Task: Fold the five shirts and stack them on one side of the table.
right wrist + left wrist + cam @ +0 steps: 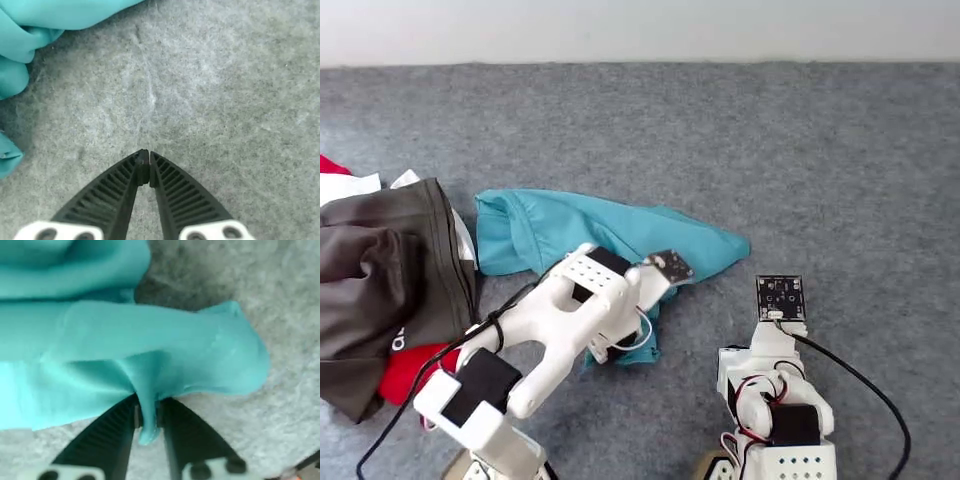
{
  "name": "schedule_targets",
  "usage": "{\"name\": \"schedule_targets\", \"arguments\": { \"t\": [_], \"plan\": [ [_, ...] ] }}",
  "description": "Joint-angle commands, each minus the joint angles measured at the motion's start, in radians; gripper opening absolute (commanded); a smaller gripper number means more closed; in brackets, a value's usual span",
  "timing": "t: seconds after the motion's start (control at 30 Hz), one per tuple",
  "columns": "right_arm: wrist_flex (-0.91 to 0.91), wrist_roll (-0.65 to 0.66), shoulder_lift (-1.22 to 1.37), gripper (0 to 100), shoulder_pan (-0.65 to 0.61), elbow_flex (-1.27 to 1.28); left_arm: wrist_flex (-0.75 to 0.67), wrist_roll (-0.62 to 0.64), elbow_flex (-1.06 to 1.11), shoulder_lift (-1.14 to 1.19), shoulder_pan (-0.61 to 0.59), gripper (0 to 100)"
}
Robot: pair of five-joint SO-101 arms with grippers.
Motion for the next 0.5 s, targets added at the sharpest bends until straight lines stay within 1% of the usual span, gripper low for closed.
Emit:
{"name": "schedule_targets", "arguments": {
  "t": [0.0,0.23,0.33,0.43,0.47],
  "plan": [
    [0.007,0.008,-0.004,0.9,-0.001,0.014,0.071,0.034,-0.070,-0.140,0.000,1],
    [0.007,0.008,-0.004,0.9,-0.001,0.014,0.244,0.129,-0.131,-0.446,-0.006,1],
    [0.007,0.008,-0.004,0.9,-0.001,0.014,0.275,0.140,-0.134,-0.539,-0.015,1],
    [0.007,0.008,-0.004,0.9,-0.001,0.014,0.273,0.133,-0.139,-0.595,-0.074,1],
    [0.007,0.008,-0.004,0.9,-0.001,0.014,0.275,0.107,-0.142,-0.611,-0.098,1]
  ]
}}
